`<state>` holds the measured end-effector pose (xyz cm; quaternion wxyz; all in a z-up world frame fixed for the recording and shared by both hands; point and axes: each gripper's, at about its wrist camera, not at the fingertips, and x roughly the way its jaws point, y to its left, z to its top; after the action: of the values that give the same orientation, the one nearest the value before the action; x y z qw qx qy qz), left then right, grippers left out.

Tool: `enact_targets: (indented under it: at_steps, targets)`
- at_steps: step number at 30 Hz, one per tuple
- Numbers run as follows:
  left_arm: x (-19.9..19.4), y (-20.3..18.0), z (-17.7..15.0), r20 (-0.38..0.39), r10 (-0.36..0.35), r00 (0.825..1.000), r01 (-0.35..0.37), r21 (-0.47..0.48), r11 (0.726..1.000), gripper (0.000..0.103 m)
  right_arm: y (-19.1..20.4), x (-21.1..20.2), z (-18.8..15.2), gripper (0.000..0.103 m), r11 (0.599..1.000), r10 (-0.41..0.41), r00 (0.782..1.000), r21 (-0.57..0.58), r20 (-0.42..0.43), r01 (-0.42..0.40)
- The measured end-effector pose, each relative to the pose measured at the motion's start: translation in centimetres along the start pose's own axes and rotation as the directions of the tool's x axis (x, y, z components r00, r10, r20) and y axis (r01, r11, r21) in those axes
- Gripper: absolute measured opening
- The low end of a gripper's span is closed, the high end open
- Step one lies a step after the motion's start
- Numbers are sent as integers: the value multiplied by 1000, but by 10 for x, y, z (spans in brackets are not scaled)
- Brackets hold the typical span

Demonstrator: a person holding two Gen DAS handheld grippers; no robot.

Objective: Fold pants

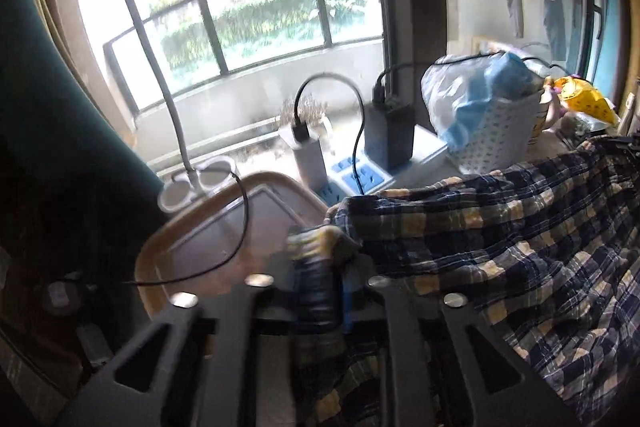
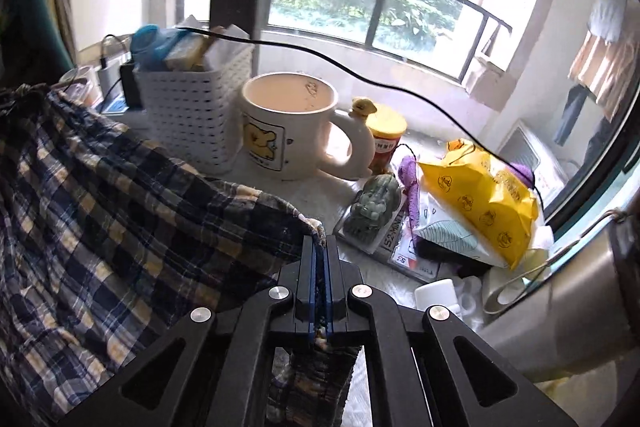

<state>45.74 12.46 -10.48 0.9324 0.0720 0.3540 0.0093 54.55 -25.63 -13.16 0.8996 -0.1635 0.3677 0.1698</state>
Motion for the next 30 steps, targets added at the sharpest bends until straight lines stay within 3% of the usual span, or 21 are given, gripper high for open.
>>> enact_targets:
  at_steps: [1, 2, 8, 10, 11, 12, 14, 24, 30]
  targets:
    - [-1, 4, -3, -6, 15, 1000, -15, -12, 1000, 56, 0, 6, -1, 3, 1000, -2, 1000, 14, -6, 2]
    - [-3, 6, -6, 4, 19, 1000, -19, -31, 999, 76, -2, 12, -1, 3, 1000, -4, 1000, 30, -13, 5]
    - [-40, 3, -27, 28, 10, 1000, -9, -45, 999, 80, -1, 18, -5, 7, 998, 24, 999, 55, -47, -21]
    - [-53, 2, -39, 24, 3, 1000, -1, -59, 998, 80, 1, 5, -6, 20, 999, 13, 1000, 44, -24, -12]
    - [-60, 2, -47, 17, -4, 1000, 6, -72, 997, 80, 2, -3, -6, 41, 999, 13, 1000, 45, -11, -13]
    - [-65, 2, -54, 10, -12, 1000, 13, -83, 996, 81, 2, -10, -7, 69, 999, 15, 1000, 50, 3, -15]
    - [-75, 0, -71, -6, -24, 1000, 23, -106, 994, 81, 0, -30, -10, 86, 997, 11, 999, 69, 49, -15]
    - [-102, -7, -147, -82, -91, 992, 71, -222, 972, 82, 6, -100, -56, 86, 996, 5, 996, 93, 87, -14]
    - [-113, -10, -172, -35, -114, 993, 99, -293, 951, 82, 14, -122, -100, 86, 992, 3, 999, 126, 55, -10]
